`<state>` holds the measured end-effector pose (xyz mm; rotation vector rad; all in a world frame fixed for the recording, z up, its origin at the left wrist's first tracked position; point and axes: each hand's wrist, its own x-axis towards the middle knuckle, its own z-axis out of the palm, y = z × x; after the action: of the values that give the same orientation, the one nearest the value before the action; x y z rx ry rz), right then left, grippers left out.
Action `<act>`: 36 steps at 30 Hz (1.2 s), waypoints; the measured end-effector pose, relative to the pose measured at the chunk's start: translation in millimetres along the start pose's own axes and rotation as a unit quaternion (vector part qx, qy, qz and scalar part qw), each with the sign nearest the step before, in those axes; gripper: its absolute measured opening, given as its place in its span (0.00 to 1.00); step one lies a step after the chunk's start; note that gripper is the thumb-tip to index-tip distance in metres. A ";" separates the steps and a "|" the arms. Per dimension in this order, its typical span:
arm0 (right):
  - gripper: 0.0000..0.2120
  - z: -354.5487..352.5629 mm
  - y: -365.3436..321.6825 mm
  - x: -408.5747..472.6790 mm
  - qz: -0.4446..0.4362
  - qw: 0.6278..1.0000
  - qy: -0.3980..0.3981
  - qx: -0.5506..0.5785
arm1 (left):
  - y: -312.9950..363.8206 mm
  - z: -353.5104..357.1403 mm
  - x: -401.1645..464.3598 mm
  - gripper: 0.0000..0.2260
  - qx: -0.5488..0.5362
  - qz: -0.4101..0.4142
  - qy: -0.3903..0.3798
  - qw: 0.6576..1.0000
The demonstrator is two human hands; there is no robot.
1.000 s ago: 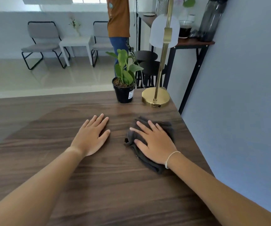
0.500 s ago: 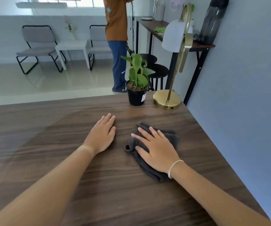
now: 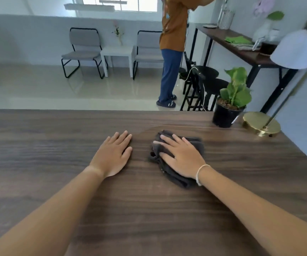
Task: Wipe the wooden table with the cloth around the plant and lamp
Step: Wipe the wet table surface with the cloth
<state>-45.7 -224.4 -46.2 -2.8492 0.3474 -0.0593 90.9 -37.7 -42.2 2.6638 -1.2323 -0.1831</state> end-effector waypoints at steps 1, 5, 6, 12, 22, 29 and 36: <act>0.22 -5.0 14.5 19.1 0.036 0.999 -0.001 -0.006 | -1.7 0.8 -0.2 0.24 -0.002 0.003 0.005 1.000; 0.24 -9.3 39.0 110.9 0.169 0.985 0.005 -0.040 | -6.5 5.8 1.2 0.23 -0.010 0.009 0.013 1.000; 0.24 -6.8 34.8 125.7 0.179 0.983 0.012 -0.047 | -8.2 7.2 2.1 0.24 -0.013 0.008 0.017 1.000; 0.24 -1.6 22.7 84.7 0.055 0.998 -0.004 -0.026 | -10.2 8.3 1.0 0.24 -0.022 0.008 0.021 1.000; 0.24 8.3 -19.8 100.3 0.049 0.998 -0.006 -0.039 | -9.9 7.3 1.6 0.23 -0.023 0.001 0.030 0.999; 0.23 -11.4 32.6 16.1 0.147 0.989 0.006 -0.027 | -9.0 4.8 -2.1 0.23 -0.026 -0.005 0.011 1.000; 0.23 18.2 -57.9 -46.0 0.010 1.000 0.014 -0.015 | -5.8 -1.8 -10.4 0.22 -0.056 -0.016 0.007 0.998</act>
<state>-75.7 -154.4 -48.4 -2.8760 0.3853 -0.0897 88.8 -25.9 -41.6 2.5863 -1.1410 -0.2307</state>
